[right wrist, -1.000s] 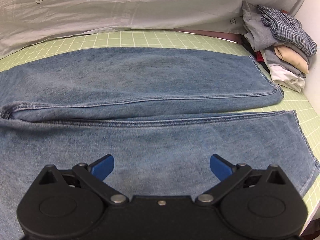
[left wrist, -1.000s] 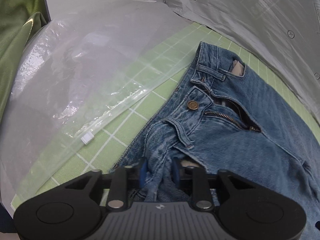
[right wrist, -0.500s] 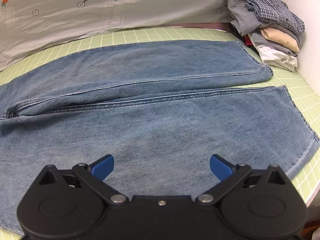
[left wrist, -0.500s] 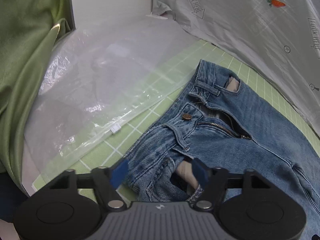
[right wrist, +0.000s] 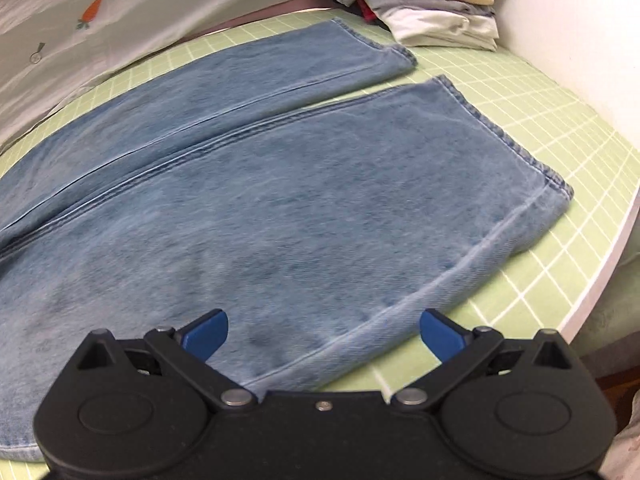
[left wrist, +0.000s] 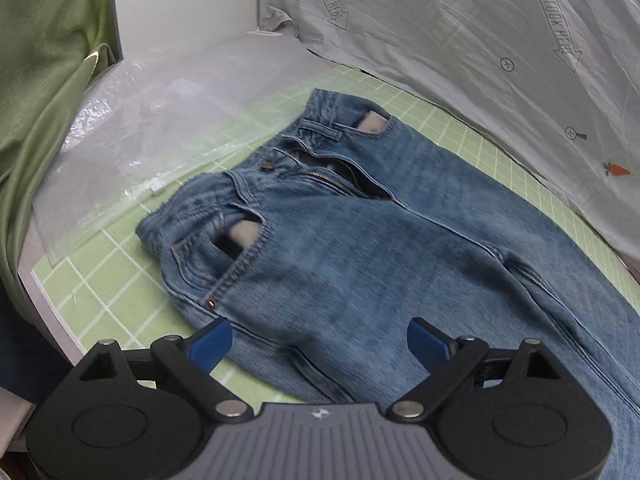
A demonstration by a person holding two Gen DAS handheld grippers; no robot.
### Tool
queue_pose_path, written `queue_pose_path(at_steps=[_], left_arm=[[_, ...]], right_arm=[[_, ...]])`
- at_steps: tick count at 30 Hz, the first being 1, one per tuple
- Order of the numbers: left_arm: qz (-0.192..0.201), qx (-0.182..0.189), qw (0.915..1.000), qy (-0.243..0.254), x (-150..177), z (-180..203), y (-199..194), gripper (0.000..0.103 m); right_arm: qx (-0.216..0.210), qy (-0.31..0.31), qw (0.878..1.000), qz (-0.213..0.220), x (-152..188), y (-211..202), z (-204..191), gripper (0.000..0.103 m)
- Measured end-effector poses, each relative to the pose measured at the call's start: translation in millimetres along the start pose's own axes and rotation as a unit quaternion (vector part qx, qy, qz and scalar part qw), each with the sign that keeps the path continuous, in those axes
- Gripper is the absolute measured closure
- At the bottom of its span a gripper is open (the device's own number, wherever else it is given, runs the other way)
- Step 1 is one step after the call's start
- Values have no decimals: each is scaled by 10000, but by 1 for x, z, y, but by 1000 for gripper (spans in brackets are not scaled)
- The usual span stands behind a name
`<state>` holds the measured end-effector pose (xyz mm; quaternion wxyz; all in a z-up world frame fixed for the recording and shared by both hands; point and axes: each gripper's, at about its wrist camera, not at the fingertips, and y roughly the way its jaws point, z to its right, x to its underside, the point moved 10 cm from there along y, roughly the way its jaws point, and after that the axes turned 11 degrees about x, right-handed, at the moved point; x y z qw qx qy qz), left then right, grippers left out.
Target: Fold clothes
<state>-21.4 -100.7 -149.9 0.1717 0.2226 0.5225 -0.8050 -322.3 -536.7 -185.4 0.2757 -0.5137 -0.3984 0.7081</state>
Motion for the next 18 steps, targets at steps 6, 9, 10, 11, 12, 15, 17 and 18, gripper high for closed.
queue_pose_path(at_steps=[6, 9, 10, 11, 12, 15, 17, 18], left_arm=[[-121, -15, 9999, 21, 34, 31, -4, 9], [-120, 105, 9997, -161, 44, 39, -9, 9], [-95, 152, 9996, -214, 46, 42, -12, 9], [-71, 153, 9996, -222, 46, 44, -14, 9], [-53, 116, 9997, -194, 47, 45, -17, 9], [-5, 22, 9999, -131, 47, 47, -24, 9], [21, -26, 9998, -173, 47, 43, -27, 9], [35, -52, 9998, -197, 46, 42, -29, 9]], right_arm=[[58, 202, 9998, -64, -10, 29, 49, 0], [25, 321, 9995, -16, -18, 41, 68, 0], [8, 323, 9995, 23, -22, 44, 72, 0], [-7, 320, 9995, 61, -26, 47, 75, 0], [24, 323, 9994, 82, -30, 50, 78, 0], [197, 507, 9985, 91, -40, 58, 86, 0], [225, 671, 9975, 66, -44, 61, 89, 0], [232, 743, 9970, 49, -46, 62, 90, 0]])
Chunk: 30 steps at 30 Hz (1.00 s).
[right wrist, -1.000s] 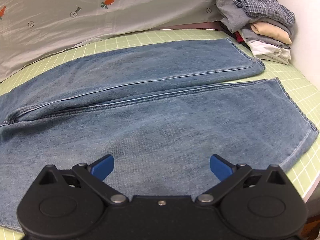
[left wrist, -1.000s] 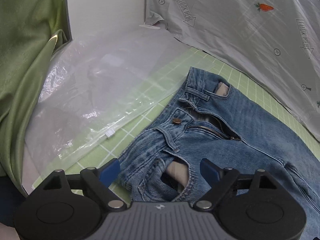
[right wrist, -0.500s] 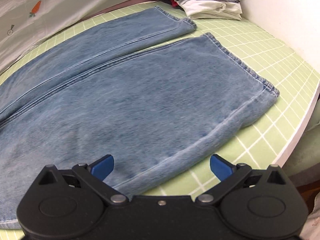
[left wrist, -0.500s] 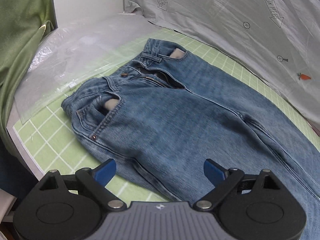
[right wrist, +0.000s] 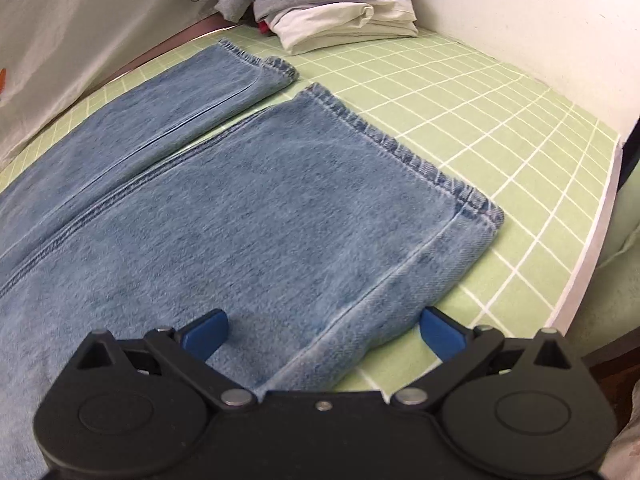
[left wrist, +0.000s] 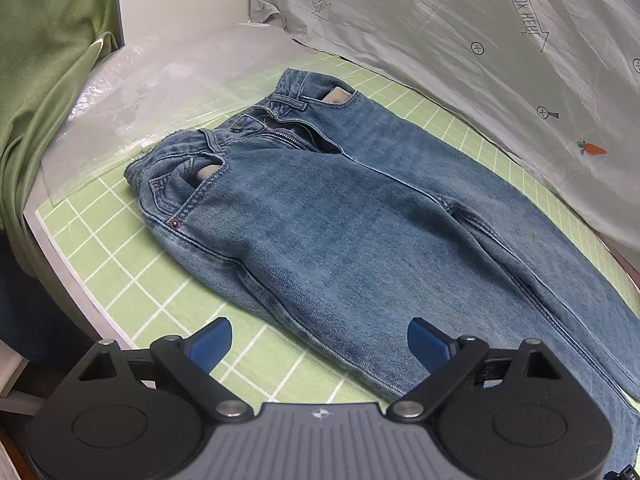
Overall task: Fold clothes
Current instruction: 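Lift the waistband with the left gripper while the right gripper lifts the hem, fold over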
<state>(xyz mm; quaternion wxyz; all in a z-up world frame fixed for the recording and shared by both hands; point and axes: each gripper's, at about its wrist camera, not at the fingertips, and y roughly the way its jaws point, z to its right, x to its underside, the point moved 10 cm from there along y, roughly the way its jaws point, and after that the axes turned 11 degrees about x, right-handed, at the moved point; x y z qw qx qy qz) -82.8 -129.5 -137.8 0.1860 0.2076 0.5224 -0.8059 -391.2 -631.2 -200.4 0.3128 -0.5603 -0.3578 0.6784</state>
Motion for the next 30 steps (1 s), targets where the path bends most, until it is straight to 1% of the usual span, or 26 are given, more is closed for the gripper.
queue_pose_path(at_steps=[1, 3, 5, 6, 7, 9, 12, 14, 16, 22, 27, 28, 30], left_arm=[[6, -37, 10000, -35, 0, -3, -1, 9], [-8, -99, 9998, -183, -2, -12, -4, 9], [1, -76, 9991, -426, -4, -21, -8, 9], [39, -15, 9984, -561, -7, -26, -10, 9], [82, 34, 9977, -666, -9, -31, -12, 9], [162, 1, 9964, -828, -16, -43, -12, 8], [167, -146, 9928, -1181, -26, -68, -5, 8], [141, -217, 9875, -1554, -33, -86, 2, 8], [109, -297, 9816, -1882, -41, -102, 8, 8], [112, -423, 9740, -2224, -68, -137, 31, 8], [45, -545, 9664, -2513, -86, -162, 52, 8], [57, -596, 9644, -2575, -89, -167, 55, 8], [211, -717, 9588, -2740, -94, -177, 58, 9]], right_arm=[[6, 47, 10000, -18, -1, 0, 1, 0], [48, 145, 9999, 17, -3, -1, 6, 8], [26, 222, 9996, 174, -8, -8, 11, 53], [-131, 297, 9993, 204, -10, -11, 12, 97], [-304, 394, 9985, 214, -12, -14, 13, 97], [-418, 528, 9972, 330, -18, -22, 15, 97], [-504, 856, 9944, 372, -26, -32, 18, 97], [-511, 1046, 9925, 370, -30, -37, 20, 97], [-461, 1102, 9919, 430, -33, -43, 18, 97], [-200, 1306, 9900, 489, -38, -50, 10, 97], [9, 1590, 9861, 485, -42, -53, 8, 97], [61, 1616, 9856, 495, -43, -54, 7, 97], [129, 1710, 9838, 516, -46, -55, 6, 97]])
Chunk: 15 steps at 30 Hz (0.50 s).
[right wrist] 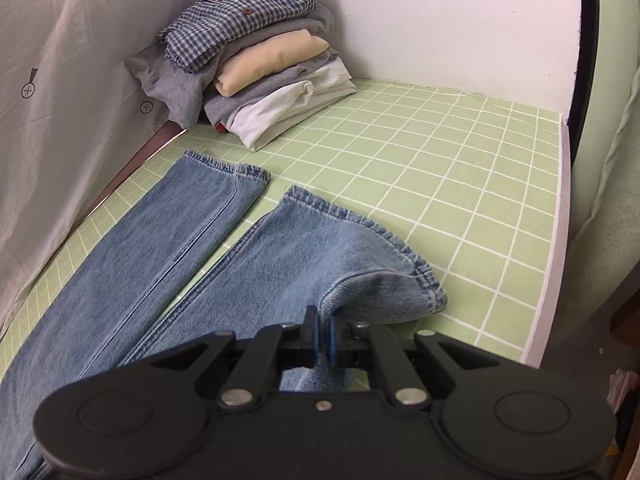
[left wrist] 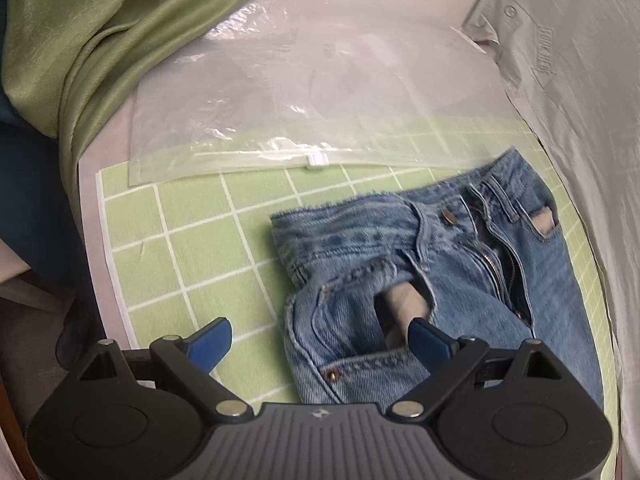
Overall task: Fold clothes
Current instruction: 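Lift the waistband with the left gripper while the right gripper lifts the hem, fold over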
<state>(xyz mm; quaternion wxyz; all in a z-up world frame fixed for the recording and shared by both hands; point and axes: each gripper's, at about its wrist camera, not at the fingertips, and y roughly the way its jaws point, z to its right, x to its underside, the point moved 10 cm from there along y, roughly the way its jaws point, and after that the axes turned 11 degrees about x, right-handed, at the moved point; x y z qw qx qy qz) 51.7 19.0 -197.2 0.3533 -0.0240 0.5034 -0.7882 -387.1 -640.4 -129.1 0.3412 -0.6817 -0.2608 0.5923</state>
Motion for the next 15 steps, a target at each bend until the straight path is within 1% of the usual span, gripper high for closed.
queue_pose_path(at_steps=[2, 4, 5, 6, 7, 8, 9, 10, 12, 13, 15], left_arm=[[64, 80, 9998, -192, -4, -2, 5, 12], [98, 191, 9988, -432, -6, -2, 10, 27], [119, 250, 9983, -520, -6, -1, 11, 30], [133, 301, 9978, -569, -6, 1, 12, 38], [145, 348, 9975, -603, -6, 2, 13, 44], [144, 344, 9975, -608, -5, 3, 14, 46], [118, 329, 9978, -555, -4, 4, 14, 59], [98, 301, 9984, -468, -3, 5, 13, 75], [111, 373, 9984, -403, -3, 6, 10, 87], [142, 455, 9979, -428, -4, 7, 7, 89], [229, 433, 9984, -288, -4, 10, 1, 90]], right_arm=[[18, 171, 9998, 28, -4, -1, -3, 97], [-16, 317, 9995, 57, -10, -2, -8, 97], [-32, 339, 9994, 90, -12, -3, -11, 97], [-62, 349, 9993, 126, -15, -5, -14, 97], [-103, 359, 9992, 165, -17, -6, -17, 97], [-143, 370, 9990, 204, -20, -8, -20, 97], [-182, 389, 9988, 234, -22, -10, -23, 97], [-239, 435, 9985, 245, -25, -11, -25, 97], [-372, 520, 9975, 288, -31, -15, -27, 97], [-435, 554, 9970, 317, -33, -18, -27, 97], [-542, 607, 9960, 376, -39, -22, -27, 97]])
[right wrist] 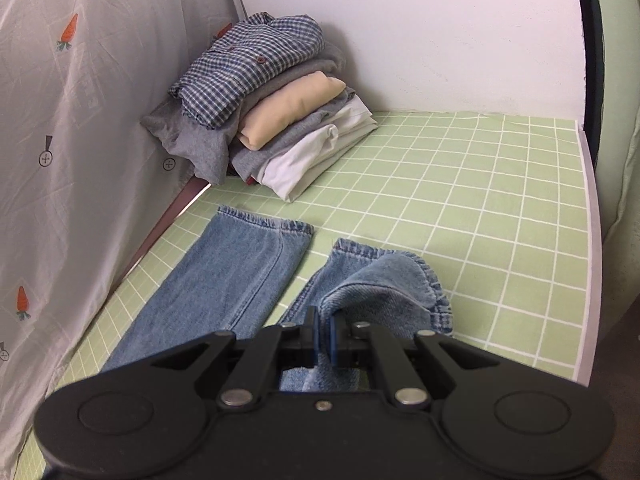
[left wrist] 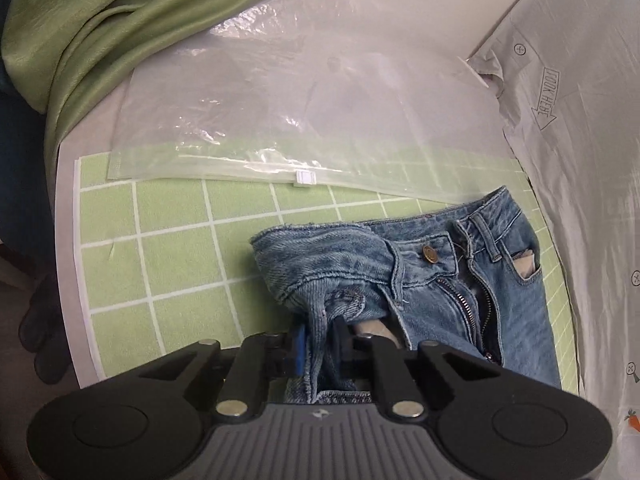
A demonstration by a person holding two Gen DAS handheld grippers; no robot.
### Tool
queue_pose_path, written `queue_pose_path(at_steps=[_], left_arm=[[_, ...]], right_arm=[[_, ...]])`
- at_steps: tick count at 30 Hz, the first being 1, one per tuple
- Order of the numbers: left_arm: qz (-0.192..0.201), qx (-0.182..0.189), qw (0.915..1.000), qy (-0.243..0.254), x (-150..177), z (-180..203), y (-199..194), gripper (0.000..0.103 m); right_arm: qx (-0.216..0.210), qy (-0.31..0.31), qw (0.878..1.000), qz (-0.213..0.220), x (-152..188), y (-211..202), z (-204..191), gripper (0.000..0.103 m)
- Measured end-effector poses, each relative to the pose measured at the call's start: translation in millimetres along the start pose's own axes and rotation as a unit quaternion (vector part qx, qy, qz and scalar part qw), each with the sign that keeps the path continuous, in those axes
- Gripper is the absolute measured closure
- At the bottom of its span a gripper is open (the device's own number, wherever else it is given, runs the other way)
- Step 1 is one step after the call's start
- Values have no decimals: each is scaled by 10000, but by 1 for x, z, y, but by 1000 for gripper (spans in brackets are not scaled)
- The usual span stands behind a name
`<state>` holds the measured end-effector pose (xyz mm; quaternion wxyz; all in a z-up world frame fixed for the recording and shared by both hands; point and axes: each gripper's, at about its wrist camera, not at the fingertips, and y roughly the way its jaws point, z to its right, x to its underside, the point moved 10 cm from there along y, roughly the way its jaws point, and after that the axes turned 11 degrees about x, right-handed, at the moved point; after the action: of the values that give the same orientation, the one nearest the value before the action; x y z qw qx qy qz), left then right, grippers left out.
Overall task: Fold clothes
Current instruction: 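Lift the waistband with the left gripper while the right gripper lifts the hem, fold over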
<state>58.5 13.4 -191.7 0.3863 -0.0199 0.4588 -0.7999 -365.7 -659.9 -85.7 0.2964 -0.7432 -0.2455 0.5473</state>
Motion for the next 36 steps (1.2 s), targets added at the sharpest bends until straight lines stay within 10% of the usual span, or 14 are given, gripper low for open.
queue_pose_path(at_steps=[19, 27, 36], left_arm=[[621, -67, 9980, 95, -8, -12, -81, 91], [1124, 668, 9895, 609, -37, 84, -106, 91], [1148, 610, 9877, 868, -45, 124, -71, 91]], right_arm=[[-131, 489, 9977, -447, 16, -4, 65, 98], [-1348, 921, 9865, 104, -57, -61, 14, 98], [-1262, 393, 9905, 393, -63, -38, -42, 98]])
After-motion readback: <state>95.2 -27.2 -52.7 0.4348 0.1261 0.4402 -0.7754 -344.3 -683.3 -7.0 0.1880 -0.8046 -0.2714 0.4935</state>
